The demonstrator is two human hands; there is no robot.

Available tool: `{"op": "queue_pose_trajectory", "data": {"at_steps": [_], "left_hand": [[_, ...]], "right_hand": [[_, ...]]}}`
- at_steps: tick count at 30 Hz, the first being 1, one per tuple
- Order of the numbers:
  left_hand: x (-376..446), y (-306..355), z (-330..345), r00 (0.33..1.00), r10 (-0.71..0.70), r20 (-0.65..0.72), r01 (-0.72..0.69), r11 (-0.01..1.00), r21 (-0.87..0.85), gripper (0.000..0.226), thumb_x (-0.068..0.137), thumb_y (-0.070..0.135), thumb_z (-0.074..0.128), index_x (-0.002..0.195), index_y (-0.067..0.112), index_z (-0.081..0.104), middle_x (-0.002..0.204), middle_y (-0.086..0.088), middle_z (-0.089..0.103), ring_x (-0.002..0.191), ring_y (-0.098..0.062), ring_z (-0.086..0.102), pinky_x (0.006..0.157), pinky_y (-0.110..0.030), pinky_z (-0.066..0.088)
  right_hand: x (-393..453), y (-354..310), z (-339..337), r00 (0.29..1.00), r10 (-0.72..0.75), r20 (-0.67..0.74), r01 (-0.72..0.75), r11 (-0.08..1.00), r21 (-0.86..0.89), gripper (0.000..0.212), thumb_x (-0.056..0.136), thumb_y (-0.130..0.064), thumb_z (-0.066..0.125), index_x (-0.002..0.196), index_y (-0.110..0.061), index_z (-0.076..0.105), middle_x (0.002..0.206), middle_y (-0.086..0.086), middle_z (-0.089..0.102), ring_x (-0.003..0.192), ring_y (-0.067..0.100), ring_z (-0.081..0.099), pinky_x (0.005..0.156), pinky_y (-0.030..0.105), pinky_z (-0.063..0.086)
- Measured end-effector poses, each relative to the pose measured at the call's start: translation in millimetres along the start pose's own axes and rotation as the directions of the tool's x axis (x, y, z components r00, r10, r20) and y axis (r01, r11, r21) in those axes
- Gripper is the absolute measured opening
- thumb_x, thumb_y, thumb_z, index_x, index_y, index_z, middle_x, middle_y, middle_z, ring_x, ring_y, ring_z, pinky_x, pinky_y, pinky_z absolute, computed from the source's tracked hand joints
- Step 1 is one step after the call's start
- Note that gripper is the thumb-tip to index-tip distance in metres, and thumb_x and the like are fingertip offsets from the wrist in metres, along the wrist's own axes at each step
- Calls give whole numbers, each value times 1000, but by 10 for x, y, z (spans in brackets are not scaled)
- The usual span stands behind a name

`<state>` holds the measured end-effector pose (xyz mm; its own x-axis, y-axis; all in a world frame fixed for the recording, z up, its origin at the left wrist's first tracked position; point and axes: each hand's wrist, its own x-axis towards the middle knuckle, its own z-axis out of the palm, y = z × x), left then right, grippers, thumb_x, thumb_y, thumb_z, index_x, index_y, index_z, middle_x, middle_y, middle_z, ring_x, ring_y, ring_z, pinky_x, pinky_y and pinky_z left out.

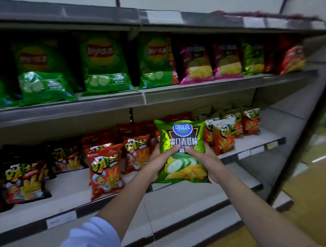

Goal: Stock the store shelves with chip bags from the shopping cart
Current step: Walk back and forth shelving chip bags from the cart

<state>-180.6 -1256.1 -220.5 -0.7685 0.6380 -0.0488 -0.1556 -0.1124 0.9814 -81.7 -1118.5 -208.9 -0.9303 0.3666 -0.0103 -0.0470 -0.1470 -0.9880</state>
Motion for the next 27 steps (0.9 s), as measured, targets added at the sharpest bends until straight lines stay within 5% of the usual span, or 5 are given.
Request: {"op": "queue_pose_trajectory", "data": {"at_steps": [2,4,7,19,27], "left_hand": [[51,15,240,999,8,33,-9,1000,20,53,81,28,74,129,22,53,111,-4,71,95,-22,71,85,-38,57],[95,44,500,997,25,73,-28,999,35,47,82,27,72,125,24,53,105,1,71,86,-14,72,74,-30,58],[191,79,854,991,28,130,-32,999,26,63,70,38,81,125,27,50,108,0,70,86,-14,71,76,-32,59],[949,249,2338,911,29,412,-47,998,32,55,76,34,78,124,22,55,107,-5,72,90,-22,72,80,-37,58],[1760,581,3270,852,137,505,-147,989,-20,52,77,34,78,123,21,58,109,-7,72,94,-24,71,82,-38,58]], "right_hand": [[-86,-62,-223,999,-16,-50,17,1000,10,48,76,-26,76,120,-22,57,109,5,72,97,23,71,79,37,59],[-154,-139,-432,993,-27,-118,27,1000,-4,66,68,-36,83,126,-23,54,112,5,71,99,23,70,85,43,58],[-225,-245,-740,979,-65,-195,64,998,-11,73,63,-39,87,126,-22,56,112,6,71,100,26,70,89,50,55],[-395,-840,-1998,874,-209,-438,196,978,-75,30,84,-18,73,112,-18,62,96,6,75,84,23,73,66,33,59],[20,-1502,-2901,825,-299,-479,242,954,-178,23,84,-19,72,105,-19,62,84,-1,76,74,17,73,58,27,57]]}}
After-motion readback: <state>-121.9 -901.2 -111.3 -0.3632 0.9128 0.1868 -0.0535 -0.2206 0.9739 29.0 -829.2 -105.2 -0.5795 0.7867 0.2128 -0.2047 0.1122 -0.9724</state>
